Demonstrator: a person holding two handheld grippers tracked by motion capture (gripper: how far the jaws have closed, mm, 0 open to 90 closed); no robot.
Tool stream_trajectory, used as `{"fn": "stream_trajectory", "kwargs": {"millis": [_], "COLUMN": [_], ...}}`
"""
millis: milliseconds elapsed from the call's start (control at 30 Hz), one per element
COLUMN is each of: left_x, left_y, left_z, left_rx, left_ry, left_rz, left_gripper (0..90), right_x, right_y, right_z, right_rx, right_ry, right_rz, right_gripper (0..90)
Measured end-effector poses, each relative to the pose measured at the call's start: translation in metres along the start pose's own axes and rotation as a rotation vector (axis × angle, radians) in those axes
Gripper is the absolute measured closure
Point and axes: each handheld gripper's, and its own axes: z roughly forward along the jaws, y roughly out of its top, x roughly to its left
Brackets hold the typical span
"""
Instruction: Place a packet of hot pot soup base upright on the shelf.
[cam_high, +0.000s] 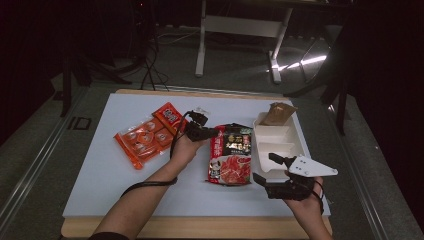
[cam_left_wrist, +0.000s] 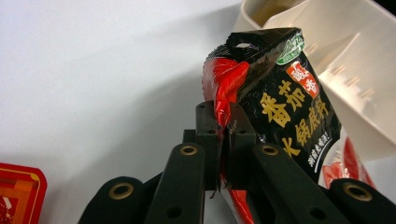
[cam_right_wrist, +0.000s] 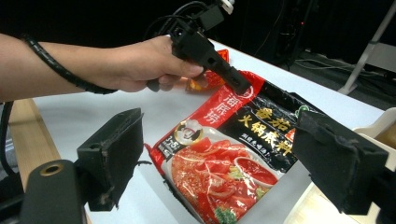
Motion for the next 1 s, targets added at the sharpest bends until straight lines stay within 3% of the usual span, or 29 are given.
{"fn": "stream_trajectory", "kwargs": {"millis": [367,500,633,700,900,1000], "left_x": [-0.02,-0.028,-0.035,-0.038,-0.05,-0.05], "left_y": [0.006,0.007,0.007,0.008,0.01,0.01], "left_z": [-0.025,-0.033,-0.041,-0.046,-0.062,-0.07], "left_rx": [-0.053,-0.074,-0.099,-0.111,-0.137,-0.151], "left_ry": [-0.049,-0.064,-0.086,-0.1,-0.111,-0.117], "left_rz": [0.026,0.049,0.061,0.068,0.116,0.114], "left_gripper": [87.6,87.6,87.6,87.8,87.8,87.7], "right_x": [-0.003,-0.004,-0.006,-0.007,-0.012,-0.013], "right_y": [0.002,0.003,0.003,0.004,0.009,0.011], "right_z": [-0.004,-0.004,-0.004,-0.006,-0.012,-0.014], "right_rx": [-0.014,-0.011,-0.017,-0.038,-0.063,-0.032], "right_ry": [-0.012,0.0,-0.021,-0.009,-0.018,-0.024], "right_rz": [0.011,0.012,0.015,0.018,-0.036,0.002], "right_gripper": [16.0,10.6,10.7,10.9,13.4,12.9]}}
